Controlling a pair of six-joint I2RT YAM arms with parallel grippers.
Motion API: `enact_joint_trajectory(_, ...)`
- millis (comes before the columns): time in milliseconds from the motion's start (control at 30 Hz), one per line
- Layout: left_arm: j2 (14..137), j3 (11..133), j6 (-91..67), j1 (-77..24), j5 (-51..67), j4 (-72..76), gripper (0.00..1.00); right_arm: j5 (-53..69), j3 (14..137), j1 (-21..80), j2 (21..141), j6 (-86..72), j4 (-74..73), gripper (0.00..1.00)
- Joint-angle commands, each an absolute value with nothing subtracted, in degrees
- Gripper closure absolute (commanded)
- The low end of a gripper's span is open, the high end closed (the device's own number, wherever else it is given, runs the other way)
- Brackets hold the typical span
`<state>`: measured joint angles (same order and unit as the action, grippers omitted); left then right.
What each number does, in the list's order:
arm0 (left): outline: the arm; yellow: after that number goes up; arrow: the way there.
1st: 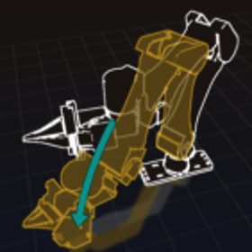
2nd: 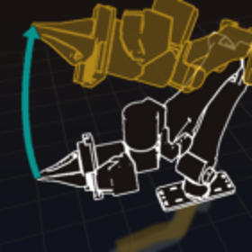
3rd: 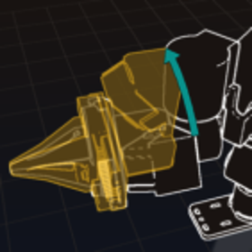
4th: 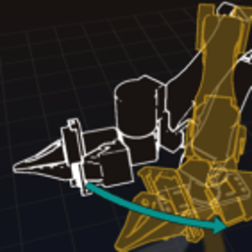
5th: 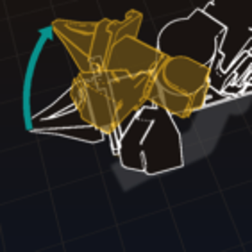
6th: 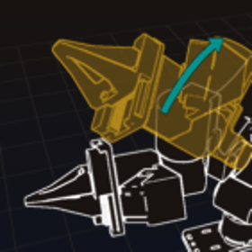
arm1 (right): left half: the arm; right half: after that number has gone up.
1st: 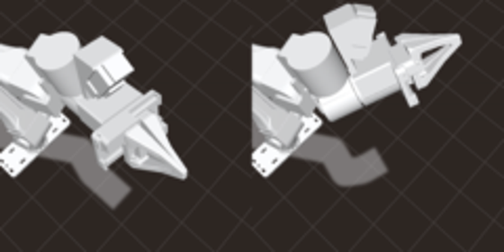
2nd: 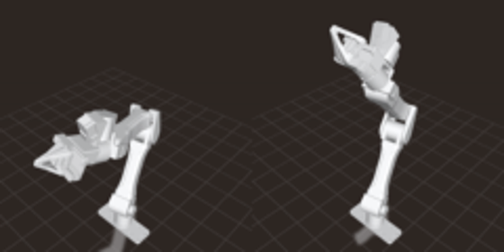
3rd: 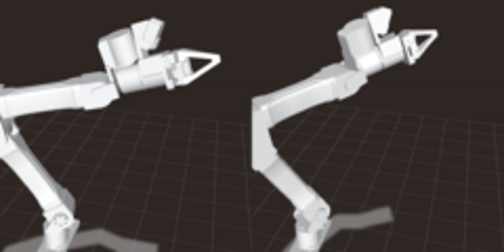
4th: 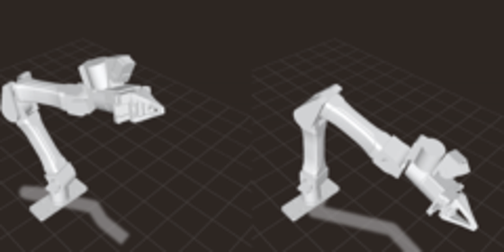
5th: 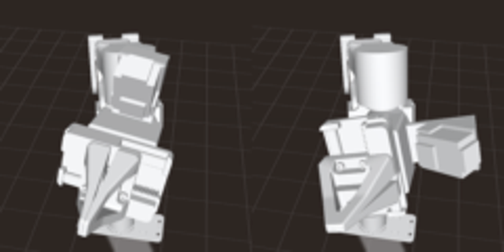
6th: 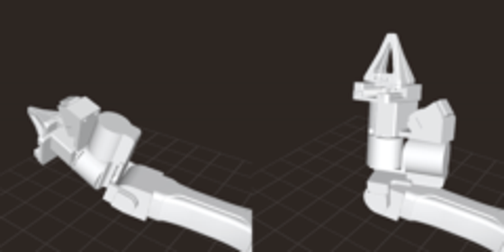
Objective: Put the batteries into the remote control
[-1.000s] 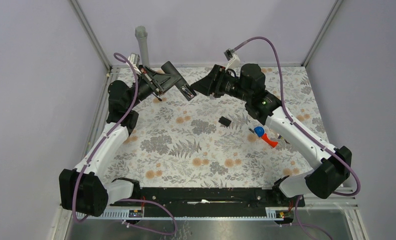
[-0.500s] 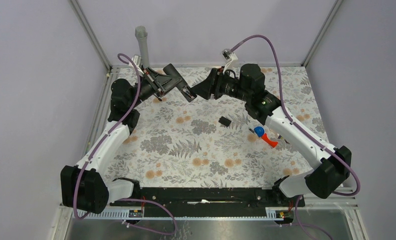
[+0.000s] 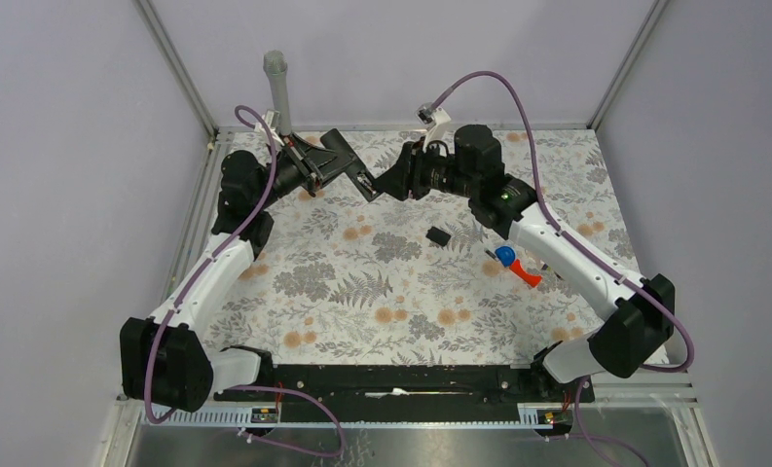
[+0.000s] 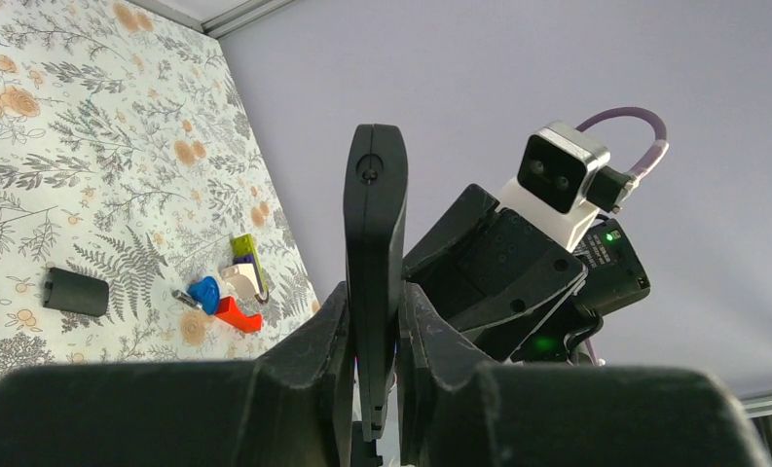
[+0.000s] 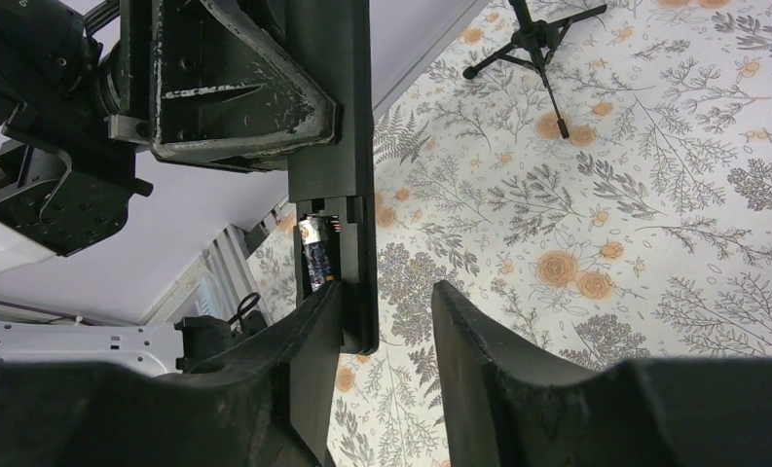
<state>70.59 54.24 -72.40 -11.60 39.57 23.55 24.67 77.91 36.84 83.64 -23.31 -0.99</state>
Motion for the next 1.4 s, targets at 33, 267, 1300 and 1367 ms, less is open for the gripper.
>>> enact_joint_trajectory(33,70.1,57.0,-72.3,-11.3,38.5,27.1,1.0,22.5,80.6,38.3,84.2,-19.4,-3.0,0.57)
enact_joint_trajectory(267,69.9,56.6,-72.3,-11.3,37.7,27.2,1.0,17.8,81.5,41.9,84.9,-15.0,-6.1,0.59)
enact_joint_trajectory(1300,67.4,55.2,-65.3,-10.8,37.3,23.5,1.0,7.2,85.9,43.8,80.0,-22.9,-9.3,0.27)
enact_joint_trajectory(1367,67.4,55.1,-65.8,-10.8,37.6,24.7,1.0,7.9,86.2,43.3,80.2,-27.2,-9.2,0.17)
